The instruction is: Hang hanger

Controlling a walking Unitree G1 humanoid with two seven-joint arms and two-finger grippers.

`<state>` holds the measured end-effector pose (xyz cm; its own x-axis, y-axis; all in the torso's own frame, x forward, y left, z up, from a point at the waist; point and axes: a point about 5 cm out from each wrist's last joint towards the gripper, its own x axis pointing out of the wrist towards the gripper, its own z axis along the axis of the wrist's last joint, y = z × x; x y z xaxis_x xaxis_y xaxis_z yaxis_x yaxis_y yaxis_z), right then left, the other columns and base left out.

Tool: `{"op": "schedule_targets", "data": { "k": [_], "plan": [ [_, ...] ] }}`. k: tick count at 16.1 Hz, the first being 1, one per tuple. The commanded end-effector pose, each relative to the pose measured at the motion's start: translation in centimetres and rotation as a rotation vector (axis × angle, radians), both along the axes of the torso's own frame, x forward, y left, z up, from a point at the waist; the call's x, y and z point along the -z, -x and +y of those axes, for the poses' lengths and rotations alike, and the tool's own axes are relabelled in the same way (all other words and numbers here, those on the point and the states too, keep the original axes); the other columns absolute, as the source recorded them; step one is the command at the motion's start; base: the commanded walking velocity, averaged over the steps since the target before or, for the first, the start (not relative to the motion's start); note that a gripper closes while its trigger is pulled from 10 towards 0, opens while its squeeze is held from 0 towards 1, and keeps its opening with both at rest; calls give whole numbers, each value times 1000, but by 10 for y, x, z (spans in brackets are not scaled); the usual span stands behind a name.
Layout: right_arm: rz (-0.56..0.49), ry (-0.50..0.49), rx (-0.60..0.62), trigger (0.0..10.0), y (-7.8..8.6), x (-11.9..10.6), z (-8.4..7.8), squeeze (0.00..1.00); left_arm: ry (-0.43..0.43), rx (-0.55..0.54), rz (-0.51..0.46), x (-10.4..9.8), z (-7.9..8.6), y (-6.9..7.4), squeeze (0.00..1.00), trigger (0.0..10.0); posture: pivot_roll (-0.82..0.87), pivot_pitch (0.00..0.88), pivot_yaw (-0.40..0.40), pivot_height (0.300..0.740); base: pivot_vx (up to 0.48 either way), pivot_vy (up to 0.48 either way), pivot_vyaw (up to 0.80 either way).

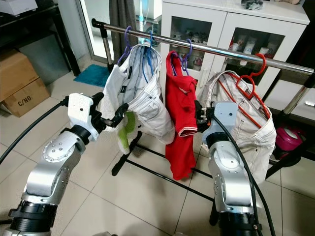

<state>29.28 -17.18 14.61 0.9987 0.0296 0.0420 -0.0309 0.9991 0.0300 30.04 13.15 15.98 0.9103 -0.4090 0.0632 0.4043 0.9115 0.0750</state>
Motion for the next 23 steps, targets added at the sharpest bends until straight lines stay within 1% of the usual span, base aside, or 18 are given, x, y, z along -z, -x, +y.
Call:
{"op": "schedule_targets", "data": {
  "k": [1,4,9,11,13,14,15,16,17,18,19,22,23],
  "plan": [
    [-34,17,20,10000,-1,-7,-5,0,9,13,-20,-5,-2,-2,0,10000,-92,19,17,740,330,0,-800],
    [-37,21,15,10000,-2,-7,-5,0,13,21,-16,-4,-2,-1,0,10000,-89,6,14,740,354,0,-667],
    [-41,27,12,10000,-2,-6,-5,0,4,42,-11,-3,-4,-2,0,10000,-90,0,18,740,362,0,0],
    [-49,51,0,10000,-3,-10,-11,0,-7,65,-2,-2,-6,-1,0,10000,-86,0,17,740,353,0,0],
    [-48,119,-39,10000,-5,-13,-18,0,6,142,19,-1,-8,3,0,10000,-85,0,14,740,0,0,0],
    [-30,163,-109,10000,-7,-17,-22,0,-12,200,24,-2,-7,4,0,10000,-86,0,13,740,0,0,0],
    [-18,181,-149,10000,-7,-17,-23,0,-17,232,26,-3,-7,5,0,10000,-86,0,13,740,0,0,0],
    [1,200,-201,10000,-11,-17,-27,0,-31,307,34,-7,-8,6,0,10000,-81,0,5,740,0,0,0],
    [1,190,-199,10000,-12,-17,-29,0,-33,324,35,-8,-8,6,0,10000,-79,0,4,740,0,0,0],
    [3,184,-189,10000,-18,-19,-35,0,-50,387,43,-12,-11,5,0,10000,-75,0,0,740,0,0,0],
    [15,205,-176,10000,-25,-23,-41,0,-74,448,62,-13,-13,6,0,10000,-73,0,-3,740,0,0,0],
    [19,209,-186,10000,-29,-28,-46,0,-87,501,78,-13,-12,7,0,10000,-73,0,-8,740,0,0,0],
    [71,241,-182,10000,-34,-25,-54,0,-87,520,81,-13,-12,6,0,10000,-77,6,-3,740,0,0,0]
  ]
}}
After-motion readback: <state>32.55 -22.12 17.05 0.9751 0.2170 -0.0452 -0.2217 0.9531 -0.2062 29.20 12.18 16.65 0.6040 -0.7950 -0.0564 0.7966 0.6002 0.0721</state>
